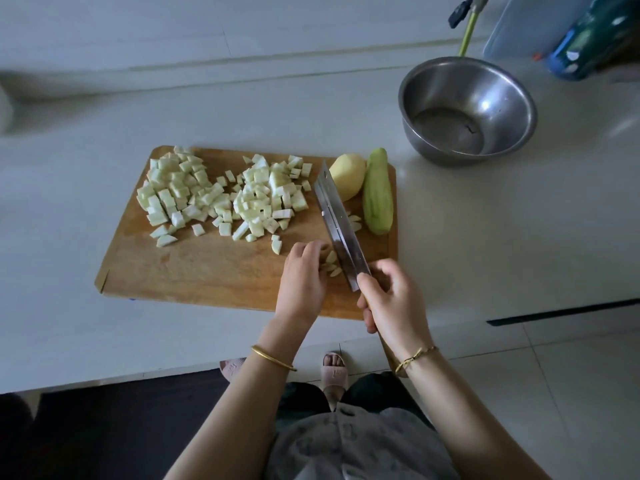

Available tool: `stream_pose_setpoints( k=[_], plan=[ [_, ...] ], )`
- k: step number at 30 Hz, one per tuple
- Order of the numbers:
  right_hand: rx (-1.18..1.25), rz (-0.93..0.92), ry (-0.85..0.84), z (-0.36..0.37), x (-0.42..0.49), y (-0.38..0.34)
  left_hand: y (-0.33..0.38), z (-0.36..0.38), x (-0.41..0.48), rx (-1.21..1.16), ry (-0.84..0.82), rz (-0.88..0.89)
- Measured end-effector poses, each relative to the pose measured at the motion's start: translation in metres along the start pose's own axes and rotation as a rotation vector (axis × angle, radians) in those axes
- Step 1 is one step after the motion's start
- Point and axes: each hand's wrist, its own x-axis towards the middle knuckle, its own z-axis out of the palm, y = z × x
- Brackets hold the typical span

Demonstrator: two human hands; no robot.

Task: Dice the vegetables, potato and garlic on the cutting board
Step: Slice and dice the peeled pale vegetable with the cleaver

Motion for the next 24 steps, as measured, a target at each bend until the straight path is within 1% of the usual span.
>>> stream_pose_setpoints(
  k=[4, 6, 10, 18, 21, 24],
  plan=[
    [0.021, 0.021, 0.005, 0.001, -0.001, 0.004, 0.003, -0.001, -0.001, -0.015, -0.053, -0.021],
    [0.023, 0.021, 0.001, 0.001, -0.002, 0.004, 0.004, 0.001, -0.001, 0.025, -0.070, -0.011],
    [0.020, 0.006, 0.011, -0.003, -0.001, 0.005, 0.002, 0.005, -0.001, 0.163, -0.049, 0.066],
    [0.032, -0.020, 0.017, -0.007, 0.003, 0.002, 0.000, 0.005, 0.001, 0.202, -0.028, 0.103],
    [0.023, -0.047, 0.014, -0.011, 0.005, -0.002, 0.003, 0.004, 0.004, 0.210, 0.010, 0.099],
    [0.018, -0.081, 0.018, -0.019, 0.007, -0.008, 0.005, 0.002, 0.014, 0.204, 0.012, 0.073]
  ],
)
